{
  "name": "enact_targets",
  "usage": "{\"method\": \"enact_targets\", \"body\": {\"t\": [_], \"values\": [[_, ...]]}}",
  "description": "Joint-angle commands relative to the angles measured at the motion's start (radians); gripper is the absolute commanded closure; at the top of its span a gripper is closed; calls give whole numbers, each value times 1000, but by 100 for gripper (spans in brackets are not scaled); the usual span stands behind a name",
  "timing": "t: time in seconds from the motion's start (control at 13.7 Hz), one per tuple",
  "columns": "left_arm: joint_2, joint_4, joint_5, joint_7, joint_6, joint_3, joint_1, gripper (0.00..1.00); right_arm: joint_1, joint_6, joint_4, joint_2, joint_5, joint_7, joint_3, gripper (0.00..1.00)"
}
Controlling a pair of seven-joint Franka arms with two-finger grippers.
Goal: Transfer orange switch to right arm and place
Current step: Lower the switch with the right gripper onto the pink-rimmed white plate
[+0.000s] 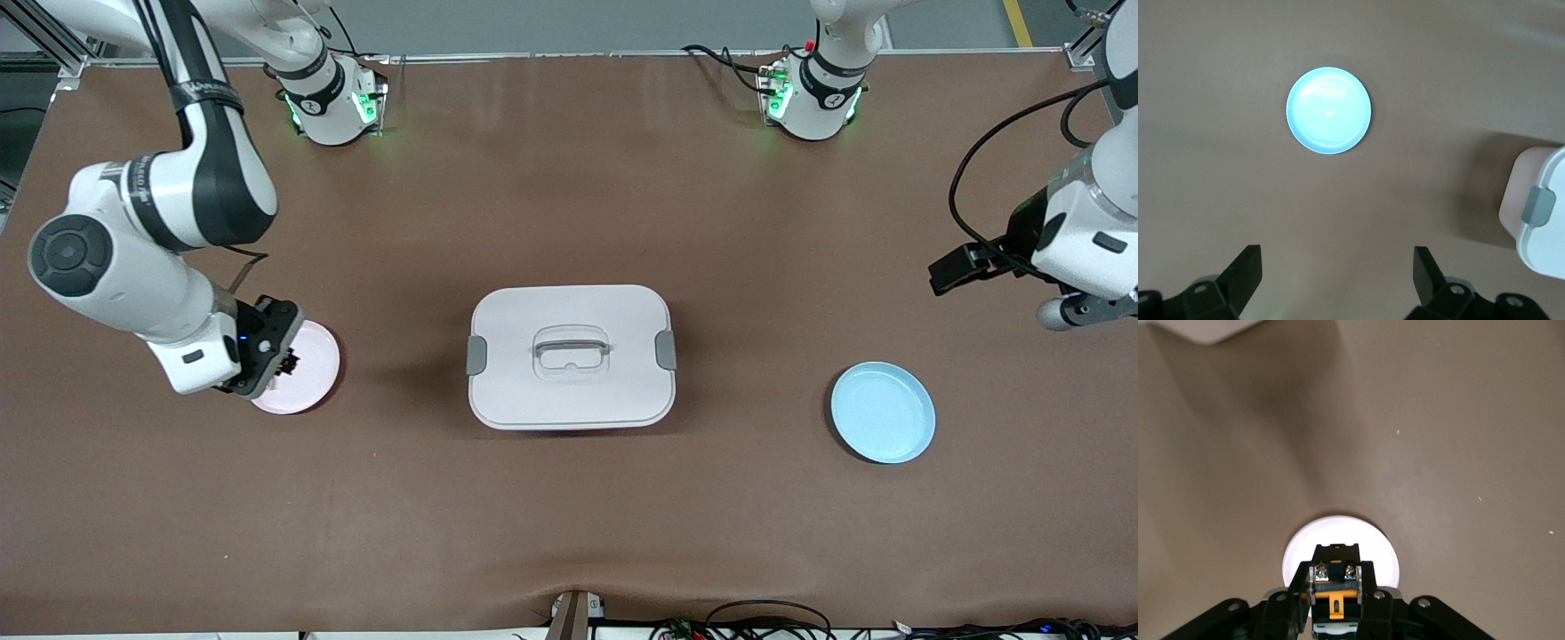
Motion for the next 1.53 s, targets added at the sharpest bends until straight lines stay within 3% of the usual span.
{"method": "enact_targets", "body": {"t": [0.0,0.15,0.37,0.66,0.95,1.46], "values": [[-60,-23,-68,108,-12,213,-142,0,-65,23,-62,-40,-27,-125,19,100],[-83,-45,-131,178,-10,331,-200,0,-94,88,-105,-42,-28,-197,19,100],[-142,-109,-176,267,5,436,-257,0,-119,242,-197,-42,-27,-271,19,100],[-289,-324,-193,300,120,468,-273,0,-125,427,-326,-37,-36,-322,18,100],[-300,-327,-187,301,97,482,-289,0,-122,627,-449,-4,-50,-309,19,100],[-277,-283,-177,294,63,481,-283,0,-96,596,-454,90,-50,-265,21,100]]}}
